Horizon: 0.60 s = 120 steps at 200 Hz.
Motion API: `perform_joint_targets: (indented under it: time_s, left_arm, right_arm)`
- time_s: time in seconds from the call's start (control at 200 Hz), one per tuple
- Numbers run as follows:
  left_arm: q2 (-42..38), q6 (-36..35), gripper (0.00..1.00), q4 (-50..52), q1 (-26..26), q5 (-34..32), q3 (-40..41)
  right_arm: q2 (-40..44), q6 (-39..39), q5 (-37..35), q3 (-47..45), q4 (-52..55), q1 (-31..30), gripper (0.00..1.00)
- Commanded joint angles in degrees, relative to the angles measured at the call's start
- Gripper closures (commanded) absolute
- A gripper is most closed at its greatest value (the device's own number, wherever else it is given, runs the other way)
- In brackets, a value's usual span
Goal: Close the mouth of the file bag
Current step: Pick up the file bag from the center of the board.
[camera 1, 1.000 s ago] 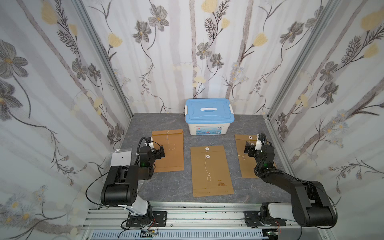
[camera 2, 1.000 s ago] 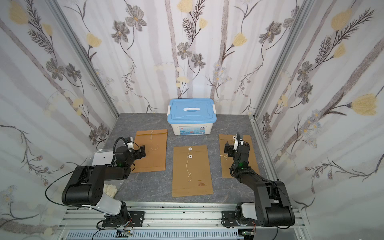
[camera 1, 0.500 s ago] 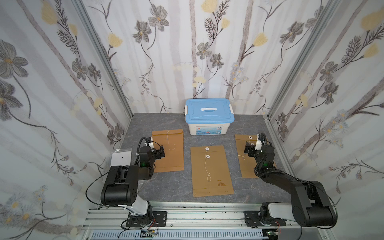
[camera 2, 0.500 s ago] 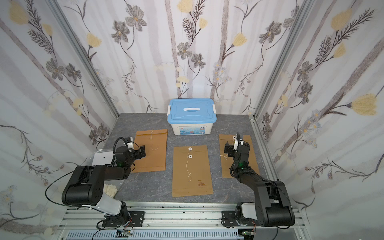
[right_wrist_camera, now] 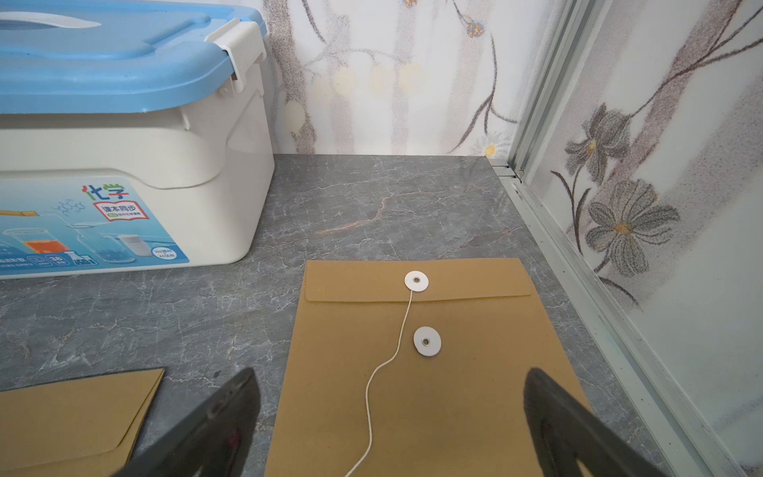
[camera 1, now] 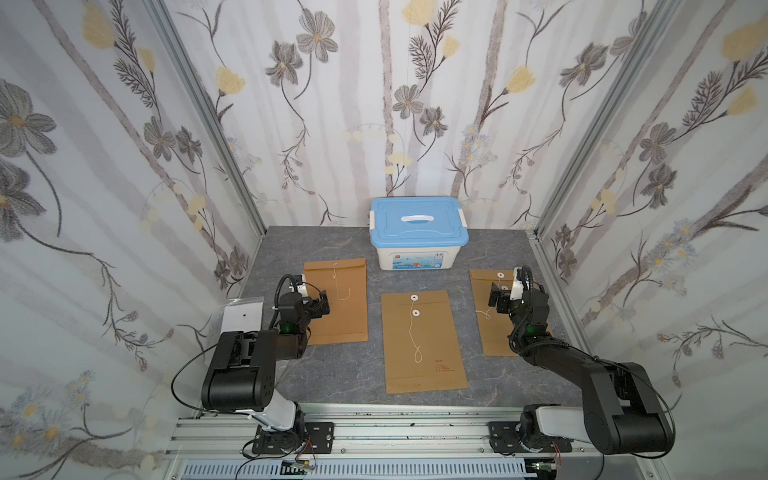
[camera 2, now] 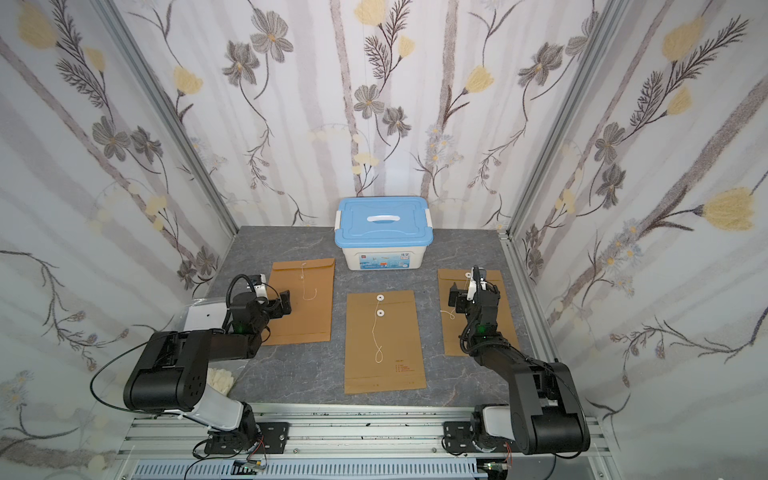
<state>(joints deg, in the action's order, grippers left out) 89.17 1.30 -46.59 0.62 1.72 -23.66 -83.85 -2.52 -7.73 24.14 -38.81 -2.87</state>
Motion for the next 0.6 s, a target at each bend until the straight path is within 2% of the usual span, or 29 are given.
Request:
perform_joint_targets:
  time_s: [0.0, 0.125, 0.23, 0.315, 0.36, 0.415, 0.475, 0.535, 0.595]
  left_arm:
    - [-0.94, -0.83, 0.0, -1.29, -0.01, -0.1, -0.28]
    - [-9.91, -2.77, 0.0, 17.05, -0.72, 3.1, -7.02]
    - [-16.67, -0.73, 0.0, 25.61, -1.65, 5.03, -10.93]
    - [-21.07, 6.87, 0.0, 28.92, -2.35, 2.12, -14.0]
    - [-22.96, 13.76, 0.0, 34.78, -2.67, -1.46, -17.14]
    - [-24.84, 18.56, 0.0, 41.62, -3.23, -3.09, -20.7]
    - [-27.08, 20.35, 0.0, 43.53, -3.36, -0.7, -21.71]
    - [-29.7, 26.16, 0.0, 44.01, -3.37, -0.69, -21.07]
    - [-31.27, 31.96, 0.0, 43.45, -3.37, -0.2, -19.93]
  right_arm:
    - [3.65, 0.5, 0.31, 4.91, 8.76, -0.03, 0.0]
    - [7.04, 1.78, 4.41, 7.04, 14.94, -0.03, 0.0]
    - [12.05, -2.37, 2.26, 8.82, 21.88, -0.03, 0.0]
    - [16.67, -10.37, -3.7, 11.36, 29.23, 0.25, 0.0]
    - [18.73, -13.47, -3.86, 11.92, 31.77, 0.9, 0.0]
    - [20.75, -19.16, -7.26, 13.53, 37.28, 1.72, 0.0]
    - [22.67, -19.98, -3.73, 13.99, 38.73, 3.56, 0.0]
    - [24.57, -20.16, 2.07, 13.83, 38.83, 5.41, 0.0]
    - [26.33, -24.4, 1.72, 13.43, 39.52, 6.03, 0.0]
